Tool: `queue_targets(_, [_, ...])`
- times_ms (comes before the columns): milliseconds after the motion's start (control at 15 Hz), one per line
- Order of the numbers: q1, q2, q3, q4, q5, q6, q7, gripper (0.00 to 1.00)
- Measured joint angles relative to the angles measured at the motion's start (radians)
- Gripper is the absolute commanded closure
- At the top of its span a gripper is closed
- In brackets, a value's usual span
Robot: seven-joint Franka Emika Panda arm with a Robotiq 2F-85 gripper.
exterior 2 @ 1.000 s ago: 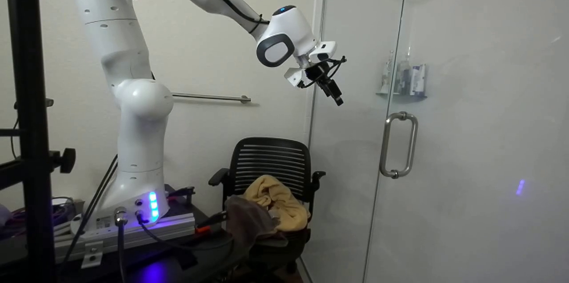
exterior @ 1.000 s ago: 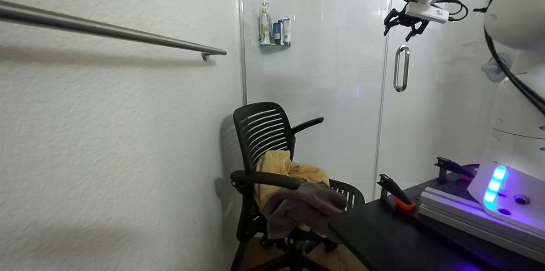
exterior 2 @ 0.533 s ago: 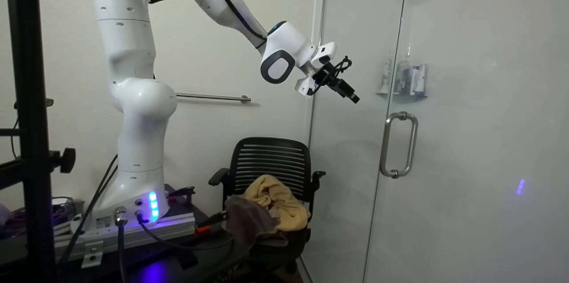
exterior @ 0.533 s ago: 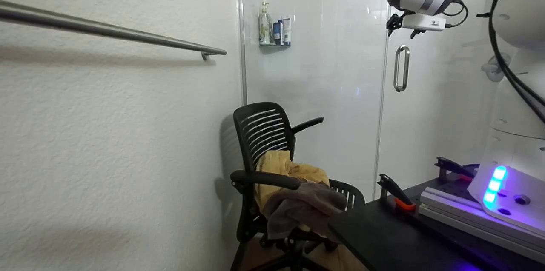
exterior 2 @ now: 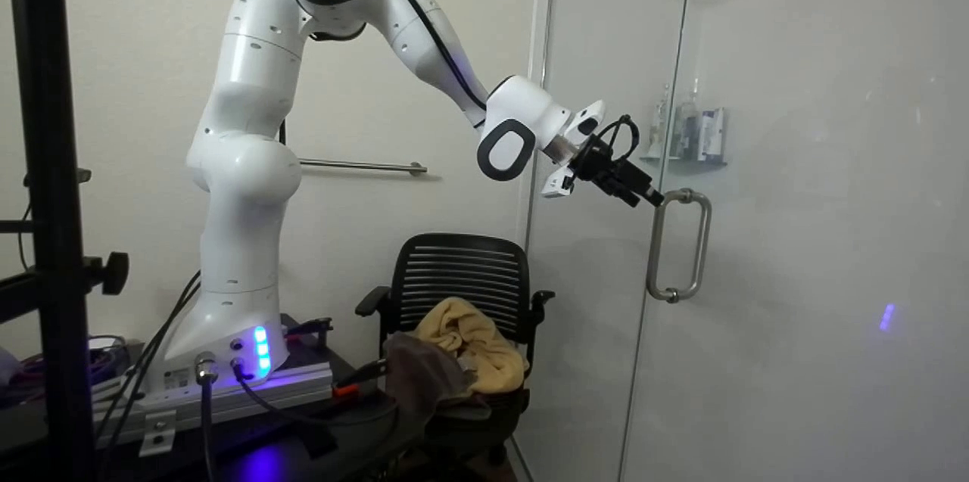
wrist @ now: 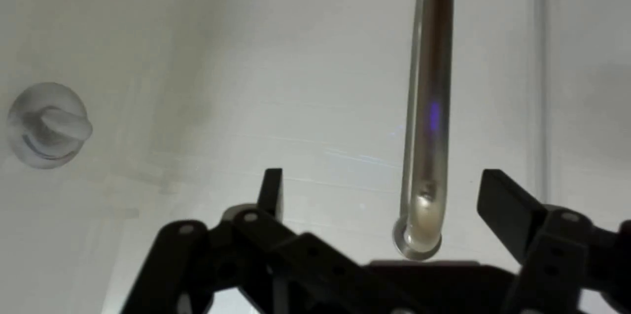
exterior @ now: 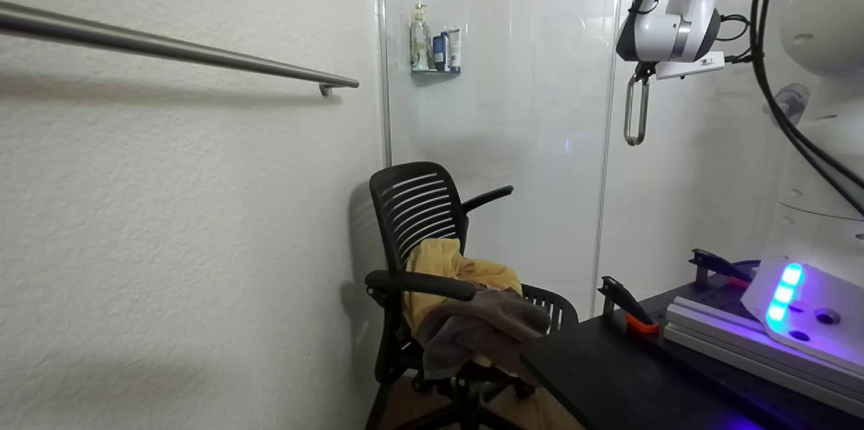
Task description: Open the right shower door
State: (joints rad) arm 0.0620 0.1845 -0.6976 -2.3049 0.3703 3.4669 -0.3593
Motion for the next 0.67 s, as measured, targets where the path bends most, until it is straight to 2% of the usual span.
queue_targets(400, [0.001, 0.031, 0.008, 0.027, -0.003, 0.0, 0.046, 0.0])
queue_targets(667, [-0.006, 0.029, 0.07, 0.094, -0.011, 0.0, 0.22, 0.0])
